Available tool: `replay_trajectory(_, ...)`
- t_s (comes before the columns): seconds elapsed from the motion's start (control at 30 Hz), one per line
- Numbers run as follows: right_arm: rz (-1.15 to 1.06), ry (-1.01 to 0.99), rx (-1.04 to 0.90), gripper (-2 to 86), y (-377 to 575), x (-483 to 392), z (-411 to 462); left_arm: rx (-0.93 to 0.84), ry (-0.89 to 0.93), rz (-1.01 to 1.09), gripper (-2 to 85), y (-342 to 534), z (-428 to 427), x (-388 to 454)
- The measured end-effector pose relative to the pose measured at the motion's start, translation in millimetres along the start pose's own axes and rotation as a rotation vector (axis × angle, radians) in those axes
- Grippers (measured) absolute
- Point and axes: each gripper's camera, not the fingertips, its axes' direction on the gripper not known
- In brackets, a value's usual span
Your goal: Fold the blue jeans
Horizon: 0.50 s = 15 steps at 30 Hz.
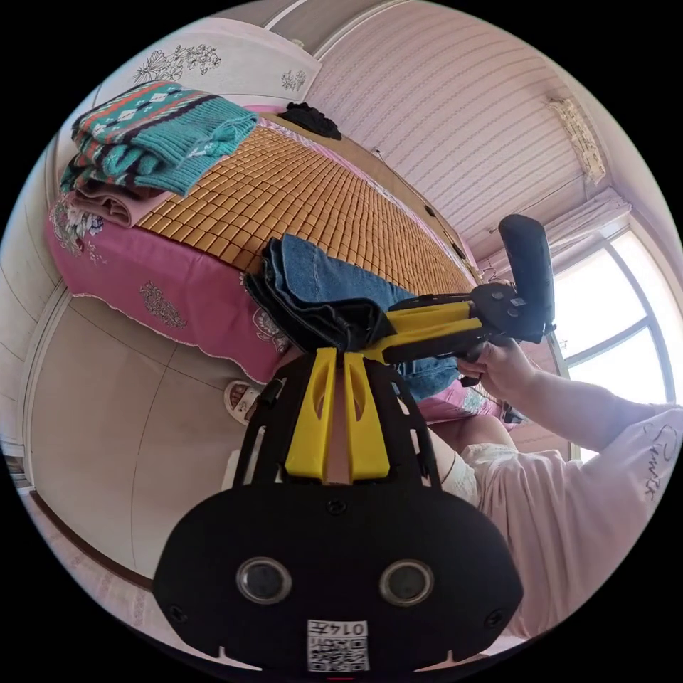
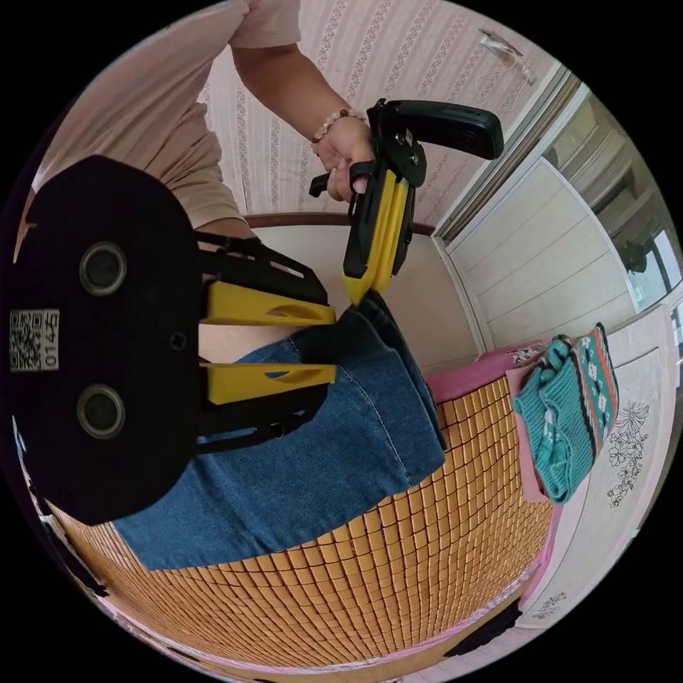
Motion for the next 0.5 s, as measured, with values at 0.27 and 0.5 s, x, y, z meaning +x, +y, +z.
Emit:
replay_trajectory(0.27, 0.179, -0.009, 0.156, 3.6, 41.0, 63.6, -54.2, -0.060, -0.013, -0.085, 0.2, 0.5, 4.3, -38.2)
replay_trajectory(0.5, 0.399, 0.105, 0.489, 3.2, 177.2, 110.9, -188.4, -0.060, -0.241, -0.006, -0.4, -18.8, -22.3, -39.6)
